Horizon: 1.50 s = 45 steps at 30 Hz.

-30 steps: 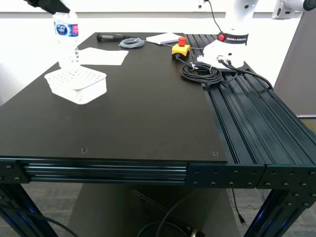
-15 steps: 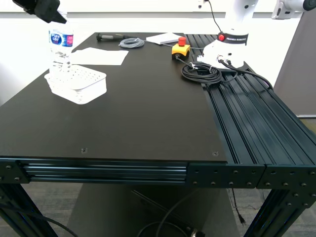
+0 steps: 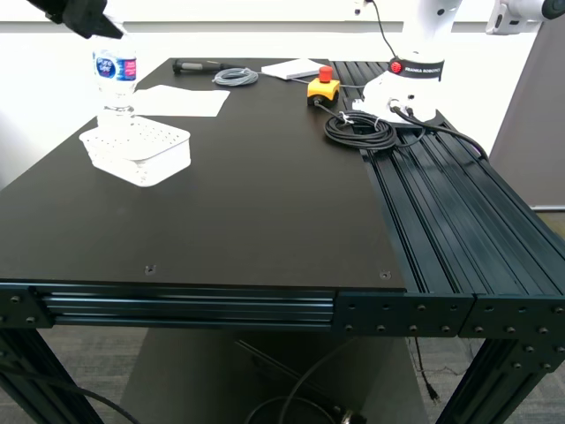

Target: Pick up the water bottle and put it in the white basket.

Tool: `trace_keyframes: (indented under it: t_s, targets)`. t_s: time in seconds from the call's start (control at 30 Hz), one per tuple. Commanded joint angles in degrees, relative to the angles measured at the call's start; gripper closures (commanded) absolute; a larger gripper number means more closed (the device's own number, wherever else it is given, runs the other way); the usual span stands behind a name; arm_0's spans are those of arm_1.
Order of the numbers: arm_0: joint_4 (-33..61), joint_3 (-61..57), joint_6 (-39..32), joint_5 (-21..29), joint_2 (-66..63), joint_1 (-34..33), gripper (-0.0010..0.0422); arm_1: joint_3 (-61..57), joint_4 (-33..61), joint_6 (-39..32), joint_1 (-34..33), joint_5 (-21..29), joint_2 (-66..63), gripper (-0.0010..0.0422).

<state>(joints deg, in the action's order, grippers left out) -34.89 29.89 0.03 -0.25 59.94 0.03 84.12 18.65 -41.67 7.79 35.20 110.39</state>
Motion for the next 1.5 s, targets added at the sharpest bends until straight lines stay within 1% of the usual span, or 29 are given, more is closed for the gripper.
trace_keyframes:
  t_s: [0.03,0.13,0.23,0.33,0.5,0.57,0.63,0.7,0.83,1.3,1.5]
  targets:
    - [-0.2,0.1,0.0,0.0,0.0,0.0,0.0412,0.1,-0.6,-0.3,0.0,0.4,-0.1,0.0335]
    - [-0.2,0.1,0.0,0.0,0.0,0.0,0.0412,0.1,-0.8,-0.2,0.0,0.4,-0.1,0.0342]
    - [-0.2,0.1,0.0,0.0,0.0,0.0,0.0412,0.1,-1.2,-0.1,-0.1,0.4,-0.1,0.0332]
    - [-0.2,0.1,0.0,0.0,0.0,0.0,0.0412,0.1,-1.5,0.3,-0.1,2.2,-0.1,0.0294]
    - [-0.2,0.1,0.0,0.0,0.0,0.0,0.0412,0.1,-1.7,1.1,-0.2,2.4,-0.1,0.0220]
    - [-0.2,0.1,0.0,0.0,0.0,0.0,0.0412,0.1,-1.7,1.2,-0.2,2.3,-0.1,0.0201]
    - [-0.2,0.1,0.0,0.0,0.0,0.0,0.0412,0.1,-1.8,1.2,-0.2,2.3,-0.1,0.0192]
    - [-0.2,0.1,0.0,0.0,0.0,0.0,0.0412,0.1,-2.4,2.0,-0.2,2.2,-0.1,0.0194]
    - [-0.2,0.1,0.0,0.0,0.0,0.0,0.0412,0.1,-3.0,2.7,-0.2,2.1,-0.1,0.0213]
    - [-0.2,0.1,0.0,0.0,0.0,0.0,0.0412,0.1,-3.0,2.7,-0.2,0.9,-0.1,0.0307]
    - [-0.2,0.1,0.0,0.0,0.0,0.0,0.0412,0.1,-3.0,2.7,-0.2,0.9,-0.1,0.0321]
